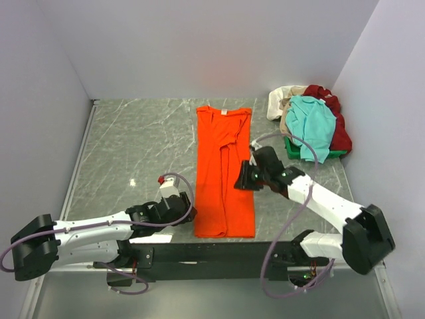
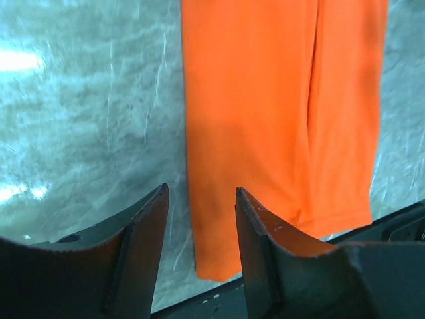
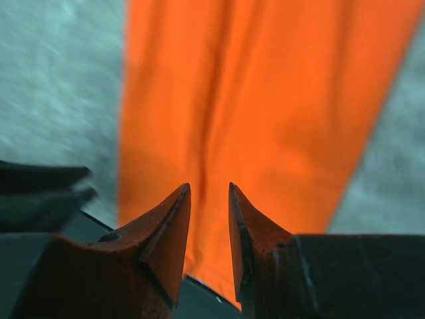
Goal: Fold and stack the t-shirts
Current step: Fold the tshirt
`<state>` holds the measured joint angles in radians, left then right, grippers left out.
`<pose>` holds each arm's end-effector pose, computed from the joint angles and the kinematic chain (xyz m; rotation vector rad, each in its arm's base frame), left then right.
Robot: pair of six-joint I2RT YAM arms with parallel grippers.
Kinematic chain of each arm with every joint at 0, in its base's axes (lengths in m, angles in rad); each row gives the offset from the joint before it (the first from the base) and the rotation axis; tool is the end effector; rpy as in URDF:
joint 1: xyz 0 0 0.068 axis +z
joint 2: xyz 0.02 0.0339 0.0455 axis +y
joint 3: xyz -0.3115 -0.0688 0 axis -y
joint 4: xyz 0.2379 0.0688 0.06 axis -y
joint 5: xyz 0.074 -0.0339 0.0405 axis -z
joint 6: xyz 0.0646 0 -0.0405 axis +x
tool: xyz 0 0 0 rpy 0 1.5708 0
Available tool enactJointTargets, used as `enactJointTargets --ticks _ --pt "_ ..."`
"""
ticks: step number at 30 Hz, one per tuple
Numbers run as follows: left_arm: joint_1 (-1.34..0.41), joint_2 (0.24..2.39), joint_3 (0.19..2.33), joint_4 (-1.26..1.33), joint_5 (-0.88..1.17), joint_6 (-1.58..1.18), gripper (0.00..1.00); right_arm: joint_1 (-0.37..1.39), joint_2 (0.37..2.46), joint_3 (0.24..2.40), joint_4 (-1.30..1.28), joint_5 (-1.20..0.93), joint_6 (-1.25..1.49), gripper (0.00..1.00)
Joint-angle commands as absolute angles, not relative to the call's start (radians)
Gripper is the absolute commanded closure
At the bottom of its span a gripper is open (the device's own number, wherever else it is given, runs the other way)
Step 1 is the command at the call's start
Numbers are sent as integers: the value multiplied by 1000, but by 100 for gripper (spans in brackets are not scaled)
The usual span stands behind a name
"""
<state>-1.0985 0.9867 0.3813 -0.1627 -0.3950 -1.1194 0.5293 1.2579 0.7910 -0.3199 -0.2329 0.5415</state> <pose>0.1013 -0.1437 0.1945 -0.2249 2.3559 -0.6856 0.2171 0.1442 0.2595 -0.1044 2.4723 0.7700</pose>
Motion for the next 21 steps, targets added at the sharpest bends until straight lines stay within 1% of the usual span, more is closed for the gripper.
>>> enactJointTargets --ticks 1,3,6,9,13,15,21 --pt "-1092 1003 379 -161 -327 -1124 49 584 1112 706 -382 -65 601 63" --pt "-1094 1008 365 -132 -290 -1135 50 606 1024 643 -435 -20 644 63" --pt "-1092 1029 360 -117 -269 -1146 49 635 928 583 -512 -11 684 63" --pt "-1094 1068 380 -129 -253 -1146 50 663 865 543 -598 -2 722 63" --pt "-1092 1111 396 -140 -227 -1138 50 683 812 499 -675 -8 756 63" --pt "-1094 1118 394 -126 -209 -1137 50 721 796 494 -690 -15 787 63" --pt "-1094 1127 399 -118 -180 -1143 50 787 822 471 -704 -24 848 63"
